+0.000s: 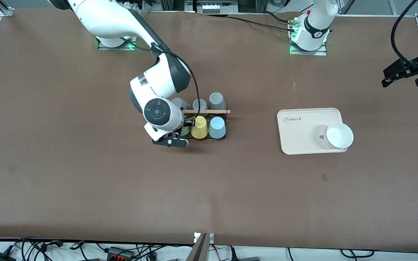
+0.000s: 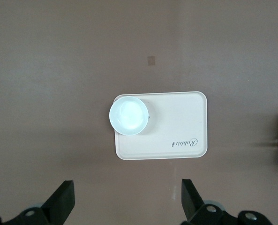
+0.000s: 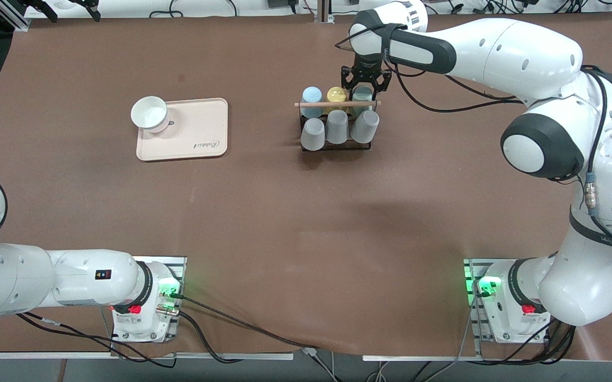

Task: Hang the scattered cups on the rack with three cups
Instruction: 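Carry the teal cup with the right gripper onto a rack peg, then open the right gripper and draw the right arm back from the rack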

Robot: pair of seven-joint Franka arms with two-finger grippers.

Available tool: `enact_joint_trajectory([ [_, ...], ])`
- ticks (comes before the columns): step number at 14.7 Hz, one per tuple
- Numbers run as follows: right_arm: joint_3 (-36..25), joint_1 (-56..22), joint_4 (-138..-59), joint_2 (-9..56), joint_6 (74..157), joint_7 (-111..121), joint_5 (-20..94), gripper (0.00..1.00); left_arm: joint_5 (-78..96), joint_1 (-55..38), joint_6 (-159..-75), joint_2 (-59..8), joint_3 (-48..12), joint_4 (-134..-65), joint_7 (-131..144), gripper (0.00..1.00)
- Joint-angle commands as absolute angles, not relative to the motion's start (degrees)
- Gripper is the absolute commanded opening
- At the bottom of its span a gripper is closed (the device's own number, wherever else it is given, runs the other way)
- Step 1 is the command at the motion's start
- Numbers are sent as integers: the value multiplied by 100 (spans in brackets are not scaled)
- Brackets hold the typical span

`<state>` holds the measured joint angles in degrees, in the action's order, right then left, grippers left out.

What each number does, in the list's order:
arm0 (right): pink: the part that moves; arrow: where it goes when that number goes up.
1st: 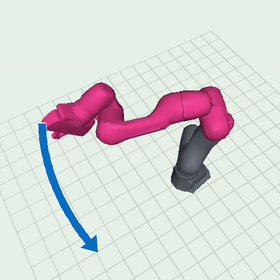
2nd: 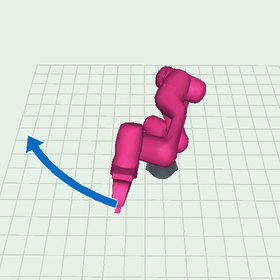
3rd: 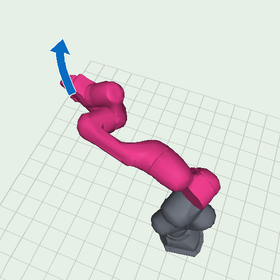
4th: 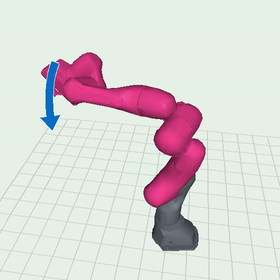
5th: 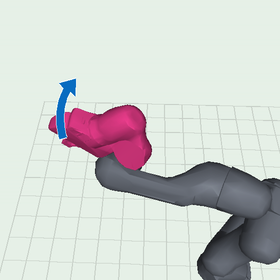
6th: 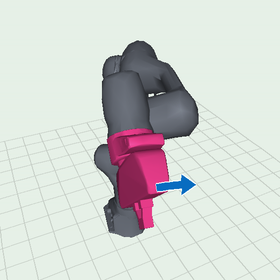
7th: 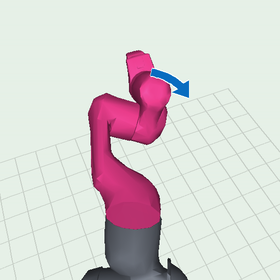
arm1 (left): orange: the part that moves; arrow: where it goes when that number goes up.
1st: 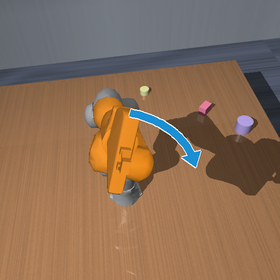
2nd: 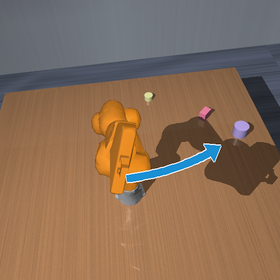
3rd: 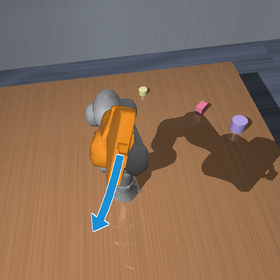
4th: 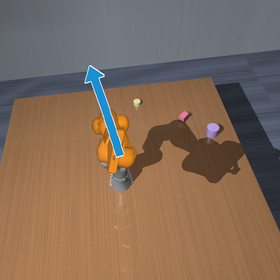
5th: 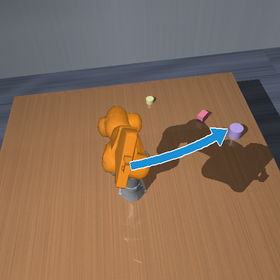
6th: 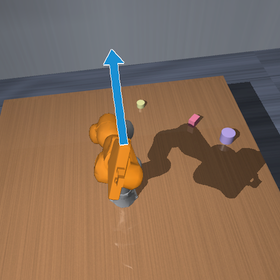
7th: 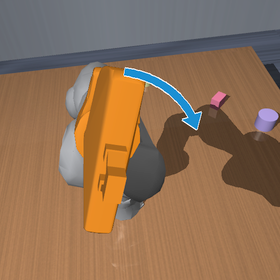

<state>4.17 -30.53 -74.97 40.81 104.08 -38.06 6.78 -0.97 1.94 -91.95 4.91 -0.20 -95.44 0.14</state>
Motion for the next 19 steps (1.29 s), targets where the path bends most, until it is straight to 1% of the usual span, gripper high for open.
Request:
enact_joint_trajectory([
  [1, 361, -3006, -7330, 4044, 10222, -3876, 782, 100, -26, 185, -9158, 448, -18, -9439, -70, 100],
  [3, 334, -2901, -7208, 3894, 10003, -3867, 782, 100, -26, 185, -9158, 448, -18, -9448, -70, 100],
  [7, 334, -2278, -6269, 3814, 9117, -3823, 712, 100, -26, 185, -9158, 448, -18, -9448, -70, 100],
  [8, 325, -2059, -6127, 3806, 9019, -3736, 712, 100, -18, 185, -9158, 448, -18, -9448, -70, 100],
  [15, 272, -503, -6091, 3261, 9000, -1715, 677, 100, -18, 185, -9158, 448, -18, -9457, -79, 100],
  [17, 255, -230, -6091, 3217, 8869, -1653, 659, 100, -18, 185, -9149, 439, -18, -9431, -70, 100],
  [19, 220, -62, -6152, 2911, 8859, -1067, 494, 100, -9, 185, -9132, 343, -18, -9300, -88, 100],
])
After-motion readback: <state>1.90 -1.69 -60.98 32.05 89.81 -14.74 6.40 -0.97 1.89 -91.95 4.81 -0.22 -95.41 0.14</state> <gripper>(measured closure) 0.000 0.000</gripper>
